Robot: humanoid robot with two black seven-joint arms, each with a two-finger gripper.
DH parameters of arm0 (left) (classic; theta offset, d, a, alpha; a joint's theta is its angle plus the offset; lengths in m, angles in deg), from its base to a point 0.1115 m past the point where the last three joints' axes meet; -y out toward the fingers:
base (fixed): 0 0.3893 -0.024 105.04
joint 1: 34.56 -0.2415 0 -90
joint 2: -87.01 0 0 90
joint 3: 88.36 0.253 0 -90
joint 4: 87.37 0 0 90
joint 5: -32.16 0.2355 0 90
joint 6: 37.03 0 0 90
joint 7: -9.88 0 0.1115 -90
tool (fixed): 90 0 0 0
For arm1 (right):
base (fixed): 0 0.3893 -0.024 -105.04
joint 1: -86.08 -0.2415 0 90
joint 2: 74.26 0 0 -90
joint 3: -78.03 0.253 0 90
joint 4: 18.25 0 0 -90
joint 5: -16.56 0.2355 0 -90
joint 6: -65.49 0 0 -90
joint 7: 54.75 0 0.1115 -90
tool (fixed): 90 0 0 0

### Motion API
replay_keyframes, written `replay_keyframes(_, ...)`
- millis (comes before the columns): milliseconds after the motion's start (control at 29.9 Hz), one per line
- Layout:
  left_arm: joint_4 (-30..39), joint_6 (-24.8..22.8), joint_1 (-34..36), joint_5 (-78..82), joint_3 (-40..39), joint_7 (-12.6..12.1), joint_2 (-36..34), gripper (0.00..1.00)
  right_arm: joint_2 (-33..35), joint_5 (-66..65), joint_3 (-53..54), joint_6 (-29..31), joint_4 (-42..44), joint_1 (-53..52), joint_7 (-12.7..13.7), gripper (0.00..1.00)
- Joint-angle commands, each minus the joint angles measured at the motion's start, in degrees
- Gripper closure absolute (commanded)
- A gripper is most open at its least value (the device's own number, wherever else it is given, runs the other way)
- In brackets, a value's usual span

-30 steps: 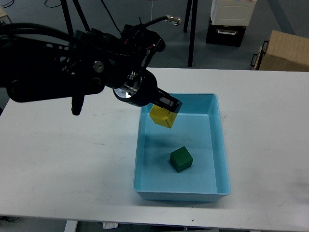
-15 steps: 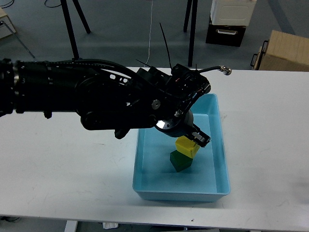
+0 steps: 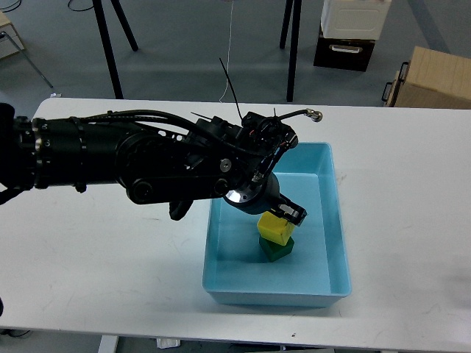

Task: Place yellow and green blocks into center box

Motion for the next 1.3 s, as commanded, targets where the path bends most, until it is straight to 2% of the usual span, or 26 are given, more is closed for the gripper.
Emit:
replay_keyframes(0, -0.20, 0.00, -0.21, 0.00, 0.00, 0.88, 0.00, 0.46, 0.11, 0.00, 0.05, 0.00, 0.00, 0.21, 0.00, 0.00)
replay_keyframes(100, -0.20, 0.00, -0.48, -0.09, -0.09, 1.58, 0.00, 0.26, 0.11, 0.00, 0.05, 0.00, 0.00, 0.21, 0.00, 0.00)
replay_keyframes(200, -0.29, 0.00, -0.39, -0.09, -0.18, 3.60, 0.00, 0.14, 0.11, 0.00, -0.04, 0.00, -0.09, 0.12, 0.00, 0.00)
replay_keyframes(301, -0.99, 0.00, -0.39, -0.09, -0.44, 4.05, 0.00, 0.09, 0.11, 0.00, -0.04, 0.00, -0.09, 0.03, 0.00, 0.00)
replay_keyframes(568, -3.45, 0.00, 0.58, -0.97, -2.63, 4.93, 0.00, 0.08, 0.11, 0.00, 0.13, 0.00, -0.09, 0.03, 0.00, 0.00)
replay_keyframes(635, -5.47, 0.00, 0.05, -1.15, -8.49, 5.02, 0.00, 0.08, 0.11, 0.00, 0.13, 0.00, -0.27, 0.03, 0.00, 0.00)
replay_keyframes(702, -6.79, 0.00, -0.82, -0.97, -18.06, 4.93, -2.10, 0.08, 0.11, 0.00, 0.22, 0.00, -0.27, -0.14, 0.00, 0.00)
replay_keyframes(835, -7.50, 0.00, -7.49, -0.53, -37.48, 4.23, -6.40, 0.08, 0.11, 0.00, 0.13, 0.00, -0.44, -0.58, 0.00, 0.00)
replay_keyframes(902, -7.50, 0.00, -10.13, -0.97, -44.18, 4.31, -8.87, 0.08, 0.11, 0.00, 0.13, 0.00, -0.44, -0.76, 0.00, 0.00)
replay_keyframes(1136, -7.32, 0.00, -23.92, -1.23, -71.42, 4.93, -13.45, 0.08, 0.73, -0.26, 0.22, 0.00, -0.62, -2.16, -0.09, 0.00)
replay_keyframes(1269, -4.87, 0.00, -35.78, -1.32, -92.15, 4.23, -12.75, 0.08, 0.82, -1.66, 0.05, 0.00, -1.41, -2.25, -0.09, 0.00)
